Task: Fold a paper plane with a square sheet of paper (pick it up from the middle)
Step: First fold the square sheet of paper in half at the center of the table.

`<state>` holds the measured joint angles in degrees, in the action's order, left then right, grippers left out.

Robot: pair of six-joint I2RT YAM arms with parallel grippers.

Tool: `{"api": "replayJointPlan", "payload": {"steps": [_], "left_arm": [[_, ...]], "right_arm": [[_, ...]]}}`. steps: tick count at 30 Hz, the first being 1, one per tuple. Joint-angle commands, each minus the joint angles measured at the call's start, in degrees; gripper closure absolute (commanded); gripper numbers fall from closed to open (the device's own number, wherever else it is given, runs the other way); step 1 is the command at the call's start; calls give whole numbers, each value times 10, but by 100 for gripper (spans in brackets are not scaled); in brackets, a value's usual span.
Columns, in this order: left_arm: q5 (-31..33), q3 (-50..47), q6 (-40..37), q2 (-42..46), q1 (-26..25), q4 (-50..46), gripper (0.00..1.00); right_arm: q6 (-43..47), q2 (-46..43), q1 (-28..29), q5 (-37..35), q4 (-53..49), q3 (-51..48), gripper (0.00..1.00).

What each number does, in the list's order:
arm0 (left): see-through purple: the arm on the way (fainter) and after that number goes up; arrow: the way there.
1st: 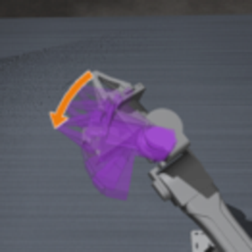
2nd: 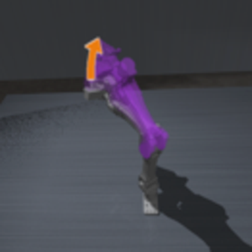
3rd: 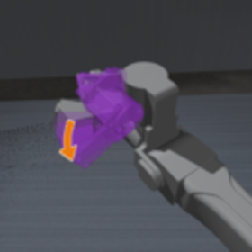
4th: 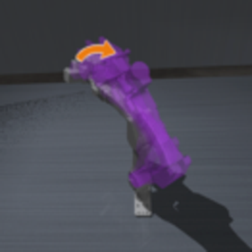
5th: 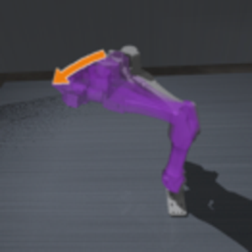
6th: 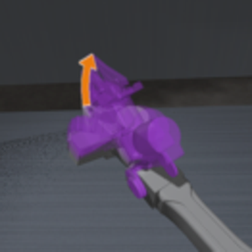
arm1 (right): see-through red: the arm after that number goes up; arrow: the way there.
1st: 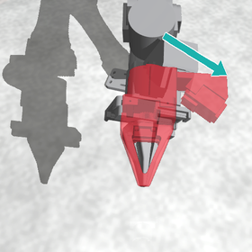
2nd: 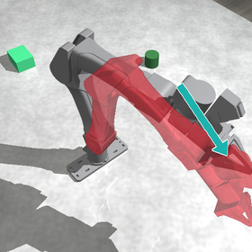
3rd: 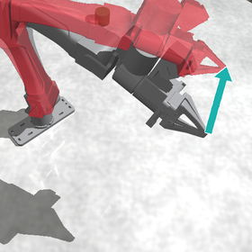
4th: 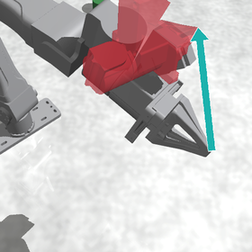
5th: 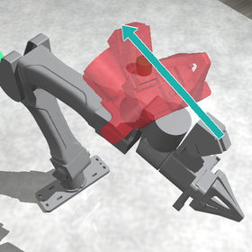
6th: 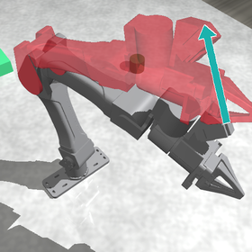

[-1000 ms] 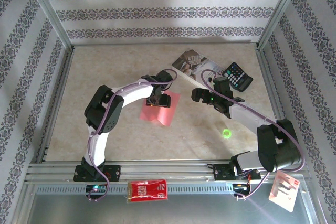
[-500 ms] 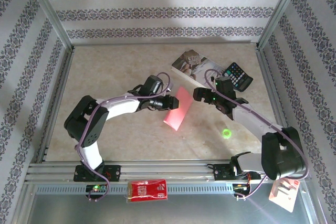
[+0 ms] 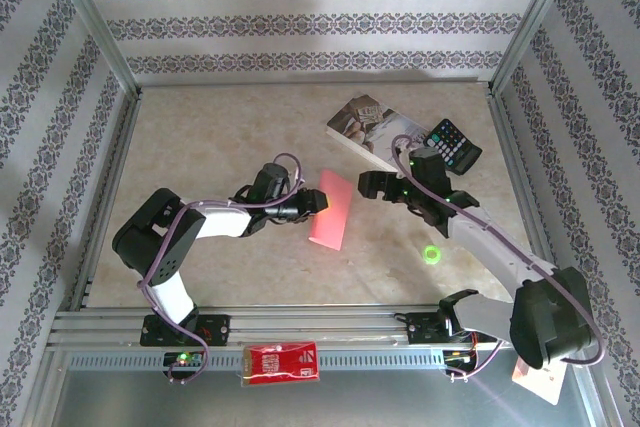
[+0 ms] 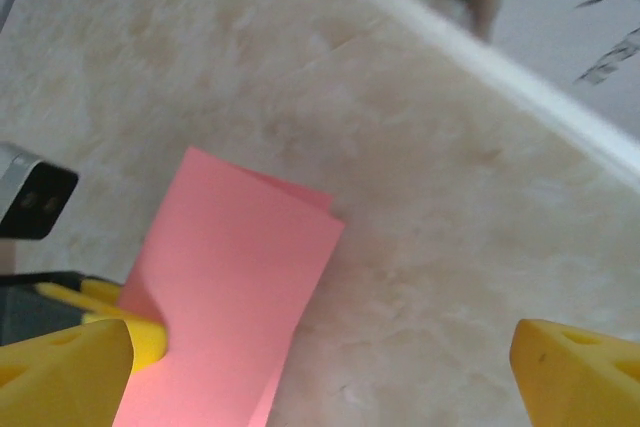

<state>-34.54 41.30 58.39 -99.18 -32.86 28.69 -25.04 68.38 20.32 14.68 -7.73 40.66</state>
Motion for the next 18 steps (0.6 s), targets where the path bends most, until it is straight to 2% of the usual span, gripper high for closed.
{"api": "replayJointPlan", "payload": {"steps": [1, 12, 18], "left_arm": [[39, -18, -5, -4, 8, 14, 67], [100, -57, -52, 2, 8, -2, 60], [113, -69, -59, 1, 8, -4, 58]], "right_arm": [[-24, 26, 22, 26, 22, -1, 5], [-117, 140, 78, 39, 125, 14, 16], [-152, 221, 95, 29, 154, 47, 32]]}}
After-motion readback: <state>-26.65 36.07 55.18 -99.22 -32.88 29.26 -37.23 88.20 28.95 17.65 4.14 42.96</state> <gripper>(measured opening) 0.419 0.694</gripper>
